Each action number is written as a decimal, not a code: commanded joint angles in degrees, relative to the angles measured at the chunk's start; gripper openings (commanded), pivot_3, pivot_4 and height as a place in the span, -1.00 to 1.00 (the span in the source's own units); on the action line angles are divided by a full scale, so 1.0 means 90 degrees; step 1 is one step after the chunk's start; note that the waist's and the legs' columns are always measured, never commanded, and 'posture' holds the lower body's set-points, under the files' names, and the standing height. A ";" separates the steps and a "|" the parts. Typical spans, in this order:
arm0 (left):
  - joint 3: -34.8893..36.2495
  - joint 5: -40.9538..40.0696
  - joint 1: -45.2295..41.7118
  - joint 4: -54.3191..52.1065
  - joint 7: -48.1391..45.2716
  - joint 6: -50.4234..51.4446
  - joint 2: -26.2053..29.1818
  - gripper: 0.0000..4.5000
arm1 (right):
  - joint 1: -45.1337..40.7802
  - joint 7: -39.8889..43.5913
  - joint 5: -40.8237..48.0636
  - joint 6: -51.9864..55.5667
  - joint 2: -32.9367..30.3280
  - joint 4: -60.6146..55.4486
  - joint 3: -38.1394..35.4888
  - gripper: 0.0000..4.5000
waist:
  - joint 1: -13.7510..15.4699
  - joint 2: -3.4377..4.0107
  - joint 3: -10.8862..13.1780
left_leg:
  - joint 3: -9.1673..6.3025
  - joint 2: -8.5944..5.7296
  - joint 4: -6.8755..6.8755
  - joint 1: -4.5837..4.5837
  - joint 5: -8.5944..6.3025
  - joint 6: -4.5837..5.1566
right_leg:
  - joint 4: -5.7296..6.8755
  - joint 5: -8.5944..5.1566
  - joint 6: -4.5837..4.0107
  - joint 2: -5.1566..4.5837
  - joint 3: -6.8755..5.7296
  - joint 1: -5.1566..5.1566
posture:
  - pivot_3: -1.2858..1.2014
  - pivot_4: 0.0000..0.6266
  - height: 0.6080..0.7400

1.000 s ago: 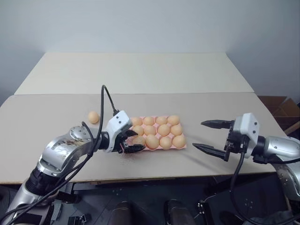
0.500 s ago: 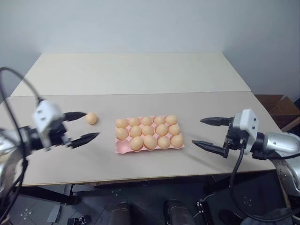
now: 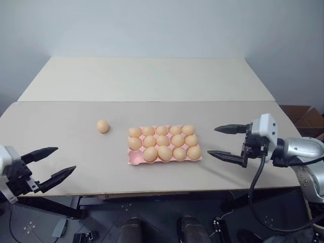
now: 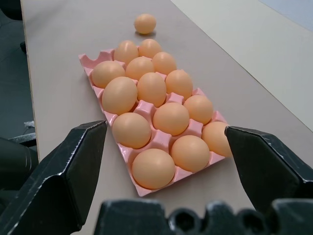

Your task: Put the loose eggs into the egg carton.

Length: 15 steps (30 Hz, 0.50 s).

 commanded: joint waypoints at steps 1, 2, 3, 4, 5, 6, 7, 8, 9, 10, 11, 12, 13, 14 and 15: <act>-0.0013 -0.0184 -0.0077 -0.0259 0.0261 0.0013 -0.0021 0.99 | -0.0153 0.0074 0.0031 -0.0111 -0.0080 -0.0063 -0.0038 1.00 | -0.0003 0.0000 0.0000 | 0.0000 0.0000 0.0000 -0.0001 0.0000 0.0000 | 0.0001 0.0002 -0.0001 0.0001 0.0001 -0.0001 | 0.03 -0.52 1.00; -0.0083 -0.0162 -0.0124 -0.0264 0.0357 0.0061 0.0006 0.99 | -0.0153 0.0045 0.0038 -0.0105 -0.0069 -0.0076 -0.0057 1.00 | -0.0005 0.0000 0.0000 | 0.0000 0.0000 0.0000 -0.0001 0.0000 0.0000 | 0.0001 0.0003 0.0001 0.0001 0.0001 -0.0001 | 0.03 -0.52 1.00; -0.0156 -0.0133 -0.0178 -0.0258 0.0462 0.0125 0.0041 0.99 | -0.0155 0.0013 0.0041 -0.0097 -0.0056 -0.0086 -0.0072 1.00 | -0.0005 0.0000 0.0000 | 0.0000 0.0000 -0.0001 -0.0002 0.0000 0.0000 | 0.0001 0.0011 0.0013 0.0002 0.0001 -0.0001 | 0.03 -0.52 1.00; -0.0254 -0.0095 -0.0270 -0.0236 0.0605 0.0224 0.0091 0.99 | -0.0166 -0.0027 0.0038 -0.0082 -0.0043 -0.0092 -0.0076 1.00 | -0.0005 0.0000 0.0000 | 0.0000 0.0000 -0.0001 -0.0002 0.0000 0.0000 | 0.0001 0.0014 0.0018 0.0002 0.0001 -0.0002 | 0.03 -0.52 1.00; -0.0439 -0.0055 -0.0463 -0.0205 0.0873 0.0502 0.0201 0.99 | -0.0193 -0.0070 0.0014 -0.0069 -0.0031 -0.0082 -0.0053 1.00 | 0.0006 0.0000 0.0000 | -0.0001 0.0000 -0.0001 -0.0003 0.0000 0.0000 | 0.0001 0.0015 0.0019 0.0002 0.0001 -0.0002 | 0.03 -0.52 1.00; -0.0608 -0.0014 -0.0644 -0.0179 0.1107 0.0756 0.0301 0.99 | -0.0218 -0.0099 -0.0011 -0.0063 -0.0024 -0.0069 -0.0026 1.00 | 0.0011 0.0000 0.0000 | -0.0004 -0.0001 -0.0001 -0.0002 0.0000 0.0000 | 0.0002 0.0017 0.0023 0.0003 -0.0001 0.0000 | 0.03 -0.52 1.00; -0.0828 0.0036 -0.0904 -0.0123 0.1390 0.1045 0.0404 0.99 | -0.0246 -0.0119 -0.0030 -0.0055 -0.0016 -0.0053 0.0006 1.00 | 0.0020 0.0000 0.0000 | -0.0004 -0.0001 -0.0001 -0.0004 0.0000 0.0000 | 0.0002 0.0019 0.0025 0.0004 -0.0002 -0.0002 | 0.03 -0.52 1.00; -0.0971 0.0062 -0.1078 -0.0090 0.1579 0.1243 0.0470 0.99 | -0.0263 -0.0129 -0.0040 -0.0051 -0.0013 -0.0041 0.0027 1.00 | 0.0035 0.0000 0.0000 | -0.0004 -0.0002 0.0000 -0.0001 0.0000 0.0000 | 0.0004 0.0021 0.0030 0.0004 -0.0001 0.0000 | 0.03 -0.52 1.00; -0.1298 0.0179 -0.1502 0.0067 0.1920 0.1502 0.0519 0.99 | -0.0301 -0.0142 -0.0054 -0.0051 -0.0002 -0.0022 0.0059 1.00 | 0.0040 0.0000 0.0000 | -0.0007 -0.0002 0.0002 -0.0001 0.0001 0.0000 | 0.0006 0.0022 0.0032 0.0004 -0.0003 0.0002 | 0.03 -0.52 1.00; -0.1615 0.0290 -0.1936 0.0247 0.2257 0.1760 0.0537 0.99 | -0.0332 -0.0157 -0.0061 -0.0047 0.0006 -0.0012 0.0082 1.00 | 0.0035 0.0001 -0.0001 | -0.0006 -0.0003 0.0002 0.0003 0.0001 0.0000 | 0.0005 0.0023 0.0033 0.0006 -0.0002 0.0007 | 0.03 -0.52 1.00; -0.1866 0.0431 -0.2288 0.0392 0.2565 0.1920 0.0507 0.99 | -0.0351 -0.0170 -0.0066 -0.0048 0.0011 -0.0008 0.0095 1.00 | 0.0037 0.0001 -0.0001 | -0.0006 -0.0005 0.0002 0.0003 0.0001 0.0000 | 0.0009 0.0023 0.0034 0.0004 -0.0001 0.0005 | 0.03 -0.52 1.00; -0.2162 0.0603 -0.2728 0.0603 0.2947 0.2145 0.0418 0.99 | -0.0360 -0.0186 -0.0070 -0.0054 0.0015 -0.0011 0.0104 1.00 | 0.0045 0.0001 -0.0001 | -0.0006 -0.0005 0.0003 0.0001 0.0001 0.0000 | 0.0008 0.0025 0.0037 0.0005 -0.0001 0.0005 | 0.03 -0.52 1.00; -0.2421 0.0763 -0.3139 0.0813 0.3329 0.2404 0.0288 0.99 | -0.0363 -0.0207 -0.0071 -0.0061 0.0017 -0.0019 0.0114 1.00 | 0.0045 0.0000 -0.0001 | -0.0008 -0.0006 0.0003 0.0003 0.0001 0.0001 | 0.0007 0.0029 0.0042 0.0007 -0.0001 0.0008 | 0.03 -0.52 1.00; -0.2721 0.0958 -0.3574 0.1074 0.3712 0.2663 0.0136 0.99 | -0.0357 -0.0229 -0.0070 -0.0064 0.0019 -0.0037 0.0117 1.00 | 0.0046 0.0000 -0.0001 | -0.0012 -0.0007 0.0004 0.0001 0.0002 0.0000 | 0.0008 0.0031 0.0044 0.0008 -0.0003 0.0008 | 0.03 -0.52 1.00; -0.2947 0.1105 -0.3908 0.1292 0.3992 0.2866 0.0014 0.99 | -0.0345 -0.0248 -0.0067 -0.0064 0.0019 -0.0059 0.0116 1.00 | 0.0038 -0.0001 -0.0002 | -0.0013 -0.0008 0.0005 -0.0001 0.0002 0.0000 | 0.0006 0.0036 0.0048 0.0010 -0.0001 0.0009 | 0.03 -0.52 1.00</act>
